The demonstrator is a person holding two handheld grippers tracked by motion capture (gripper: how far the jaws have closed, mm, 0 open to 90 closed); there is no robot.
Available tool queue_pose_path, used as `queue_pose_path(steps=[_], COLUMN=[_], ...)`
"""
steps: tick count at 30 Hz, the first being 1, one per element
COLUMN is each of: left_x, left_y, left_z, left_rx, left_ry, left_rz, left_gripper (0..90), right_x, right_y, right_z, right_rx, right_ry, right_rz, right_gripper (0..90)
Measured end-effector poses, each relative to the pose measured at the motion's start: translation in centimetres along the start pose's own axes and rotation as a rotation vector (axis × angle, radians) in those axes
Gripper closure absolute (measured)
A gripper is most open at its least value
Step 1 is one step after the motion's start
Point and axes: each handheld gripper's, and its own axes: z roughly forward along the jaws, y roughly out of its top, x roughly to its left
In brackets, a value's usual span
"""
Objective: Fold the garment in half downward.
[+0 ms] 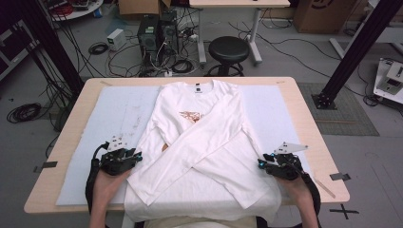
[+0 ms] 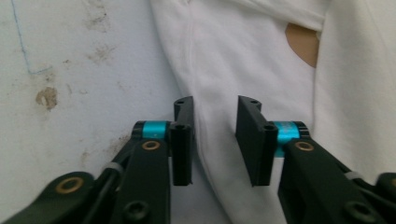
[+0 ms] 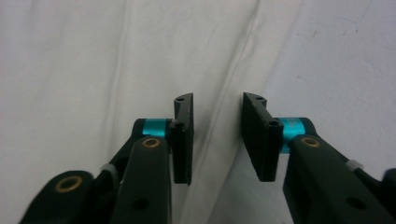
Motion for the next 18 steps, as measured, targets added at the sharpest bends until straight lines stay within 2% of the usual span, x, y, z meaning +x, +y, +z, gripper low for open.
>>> queue_pose_path(steps=[2, 3, 4, 5, 12, 15, 16, 18], left_x=[0.0, 0.1, 0.1, 0.1, 0.4, 0.7, 0.8, 0.7], left_y=[-0.2, -0.3, -0.4, -0.4, -0.5, -0.7, -0.9, -0.9], left_z=[-0.2, -0.2, -0.3, -0.4, -0.6, -1.0, -1.1, -1.2], left_rx=[-0.006, -0.011, -0.011, -0.01, -0.008, -0.021, -0.029, -0.036], left_ry=[-0.021, -0.041, -0.043, -0.041, -0.062, -0.071, -0.09, -0.089], left_rz=[-0.001, -0.003, -0.003, 0.002, 0.01, -0.004, -0.019, -0.016], left_gripper=[77.1, 83.0, 86.8, 86.8, 87.1, 87.2, 87.2, 85.3], right_x=[-0.1, -0.3, -0.3, -0.4, -0.3, -0.5, -0.6, -0.8], right_y=[-0.3, -0.4, -0.4, -0.4, -0.7, -0.9, -1.0, -1.4], right_z=[0.0, -0.1, -0.1, -0.2, -0.5, -0.8, -0.9, -1.3], right_rx=[-0.022, -0.026, -0.025, -0.027, -0.034, -0.034, -0.03, -0.039], right_ry=[0.019, 0.027, 0.041, 0.054, 0.039, 0.041, 0.042, 0.044], right_rz=[0.018, 0.027, 0.032, 0.035, 0.046, 0.051, 0.053, 0.058], right_gripper=[74.0, 80.8, 85.7, 86.8, 88.9, 89.0, 89.0, 85.3])
